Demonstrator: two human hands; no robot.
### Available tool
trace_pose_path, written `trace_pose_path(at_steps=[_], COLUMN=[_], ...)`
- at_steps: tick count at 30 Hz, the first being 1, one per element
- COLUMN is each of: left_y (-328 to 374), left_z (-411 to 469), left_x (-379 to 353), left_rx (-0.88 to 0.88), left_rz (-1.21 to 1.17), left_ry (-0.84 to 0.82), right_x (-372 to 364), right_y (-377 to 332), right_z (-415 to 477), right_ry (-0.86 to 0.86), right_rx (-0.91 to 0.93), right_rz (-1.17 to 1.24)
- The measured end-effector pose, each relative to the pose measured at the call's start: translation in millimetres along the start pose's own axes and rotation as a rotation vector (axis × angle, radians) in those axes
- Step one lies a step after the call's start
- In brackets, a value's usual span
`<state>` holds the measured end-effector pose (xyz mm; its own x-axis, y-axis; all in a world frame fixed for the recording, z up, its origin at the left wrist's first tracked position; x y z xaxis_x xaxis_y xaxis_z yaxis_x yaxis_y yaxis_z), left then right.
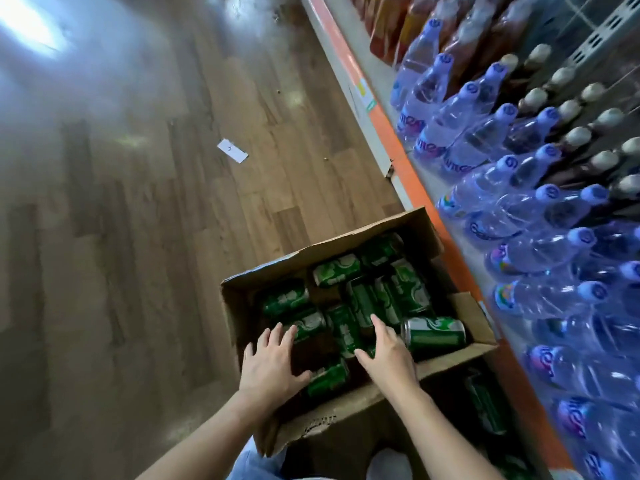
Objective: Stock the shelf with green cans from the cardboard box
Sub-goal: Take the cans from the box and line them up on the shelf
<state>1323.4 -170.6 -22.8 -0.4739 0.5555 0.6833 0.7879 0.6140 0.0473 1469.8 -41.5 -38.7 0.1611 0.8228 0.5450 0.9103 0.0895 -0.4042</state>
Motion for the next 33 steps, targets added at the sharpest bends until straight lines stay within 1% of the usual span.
trace_pose_path(at_steps=[5, 8, 12, 15, 17, 21, 23, 25, 28, 33], left_y=[-1.3, -4.1, -9.1, -6.0, -5.5, -7.2, -8.3, -10.0, -11.4, -8.7], left_z=[62.7, 94.7, 125.1, 137.5, 144.3, 150.9, 152.1, 151.9, 151.3, 152.9], left_x=[-41.7, -56.4, -74.0, -85.2, -88.0, -88.7, -91.2, -94.5, -98.6, -99.4], left_rx=[-0.008, -0.039, -0.034, -0.020, -0.001, -0.009, -0.028, -0.035, -0.054, -0.101], left_rz=[0.033, -0.028, -0.102, -0.151, -0.181, -0.152, -0.160, -0.195, -0.232, -0.191], left_ry=[-0.013, -0.012, -0.043, -0.073, -0.061, -0.047, -0.072, -0.102, -0.102, -0.127], right_x=[-50.6, -70.0, -78.9, -79.3, -78.7, -83.3, -84.0, -83.6, -82.7, -83.5], right_y=[21.9, 31.8, 28.0, 25.8, 25.6, 21.3, 18.8, 17.5, 15.4, 18.2], right_z=[64.0, 91.4, 116.0, 120.6, 120.1, 121.5, 125.1, 128.8, 127.4, 123.5], right_ry=[-0.077, -0.124, -0.113, -0.089, -0.074, -0.073, -0.085, -0.108, -0.146, -0.152], right_rx=[-0.066, -0.097, -0.054, -0.034, -0.011, 0.060, 0.057, 0.043, 0.068, 0.087], right_rz=[-0.035, -0.065, -0.237, -0.316, -0.349, -0.413, -0.450, -0.451, -0.453, -0.428])
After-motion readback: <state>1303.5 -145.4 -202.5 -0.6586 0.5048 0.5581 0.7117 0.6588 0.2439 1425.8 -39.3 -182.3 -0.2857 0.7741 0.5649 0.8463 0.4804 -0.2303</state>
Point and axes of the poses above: each hand's wrist, its own z-axis towards the middle knuckle, its own x-axis out of the back of the hand, y = z × x, the point moved 7 cm from there along z, towards the middle knuckle, and after that the axes turned 10 degrees about z, right-handed, at the moved point
